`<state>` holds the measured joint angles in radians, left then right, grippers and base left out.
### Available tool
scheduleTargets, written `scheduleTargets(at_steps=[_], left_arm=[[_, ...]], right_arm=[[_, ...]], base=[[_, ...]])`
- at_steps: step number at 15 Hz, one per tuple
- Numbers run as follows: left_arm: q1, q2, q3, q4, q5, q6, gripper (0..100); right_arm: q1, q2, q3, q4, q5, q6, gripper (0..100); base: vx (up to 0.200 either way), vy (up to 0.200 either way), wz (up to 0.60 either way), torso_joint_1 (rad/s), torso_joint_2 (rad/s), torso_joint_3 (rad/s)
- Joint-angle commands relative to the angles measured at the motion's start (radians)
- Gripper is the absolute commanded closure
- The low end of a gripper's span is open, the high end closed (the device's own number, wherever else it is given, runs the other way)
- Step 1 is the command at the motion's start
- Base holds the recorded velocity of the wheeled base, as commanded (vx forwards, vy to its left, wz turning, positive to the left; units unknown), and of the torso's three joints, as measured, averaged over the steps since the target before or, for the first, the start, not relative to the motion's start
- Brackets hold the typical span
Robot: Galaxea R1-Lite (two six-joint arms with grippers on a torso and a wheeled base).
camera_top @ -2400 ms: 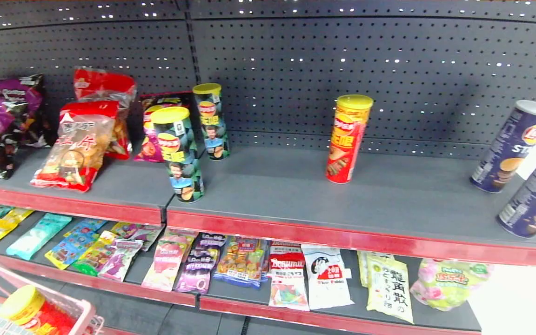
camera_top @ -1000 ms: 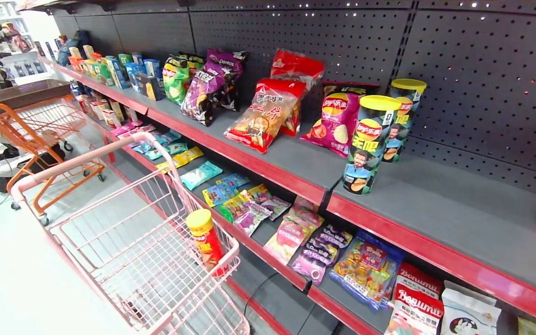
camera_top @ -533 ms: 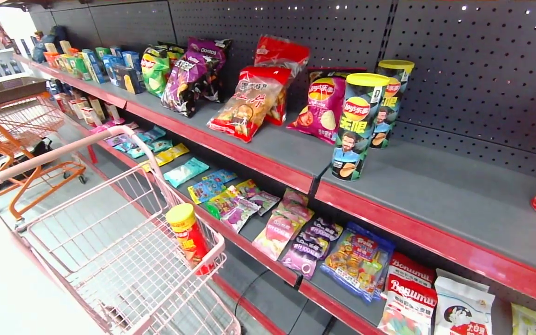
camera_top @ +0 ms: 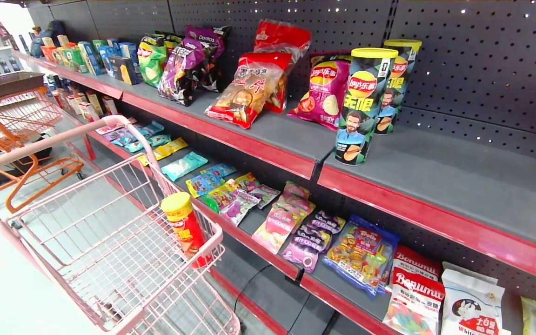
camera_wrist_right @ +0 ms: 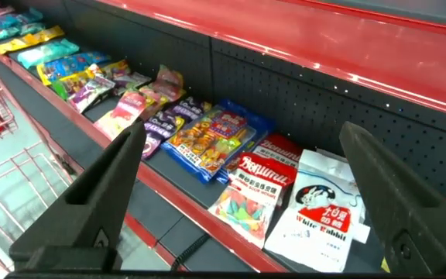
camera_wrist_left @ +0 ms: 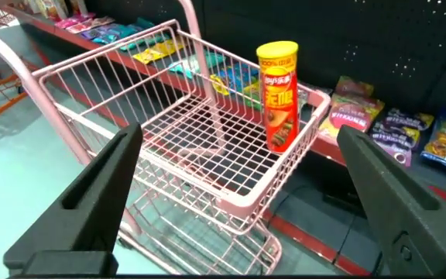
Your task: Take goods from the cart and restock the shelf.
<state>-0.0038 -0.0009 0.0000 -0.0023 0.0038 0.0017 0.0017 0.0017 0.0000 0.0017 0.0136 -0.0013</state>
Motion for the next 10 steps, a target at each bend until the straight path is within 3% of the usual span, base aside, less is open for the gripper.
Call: scheduleTargets(at_steps=[1,6,7,8,9,10], left_arm=[[0.001,0.001,0.000,-0.001,-0.001,-0.002,0],[0.001,0.015,0.000,-0.001,-0.004,0.001,0],[-0.007,0.059,-0.081,-0.005,-0.018,-0.016,0],[-0.016,0.289,-0.295,0.001,-0.008,-0.078,0],[-0.012,0.501,-0.499,-0.008,0.019,-0.221,0],[-0.012,0.677,-0.690,-0.005,0.058,-0.327,0]], right_arm=[[0.001,0.001,-0.002,0.000,0.000,0.000,0],[0.001,0.001,0.000,0.000,0.000,0.000,0],[0.001,0.001,0.000,0.000,0.000,0.000,0],[0.001,0.001,0.000,0.000,0.000,0.001,0],[0.001,0.001,-0.002,0.000,0.000,0.000,0],[0.001,0.001,0.000,0.000,0.000,0.000,0]], base=[[0.000,0.000,0.00,0.000,0.00,0.000],[0.000,0.000,0.00,0.000,0.00,0.000],[0.000,0.000,0.00,0.000,0.00,0.000],[0.000,0.000,0.00,0.000,0.00,0.000],[0.000,0.000,0.00,0.000,0.00,0.000],[0.000,0.000,0.00,0.000,0.00,0.000]])
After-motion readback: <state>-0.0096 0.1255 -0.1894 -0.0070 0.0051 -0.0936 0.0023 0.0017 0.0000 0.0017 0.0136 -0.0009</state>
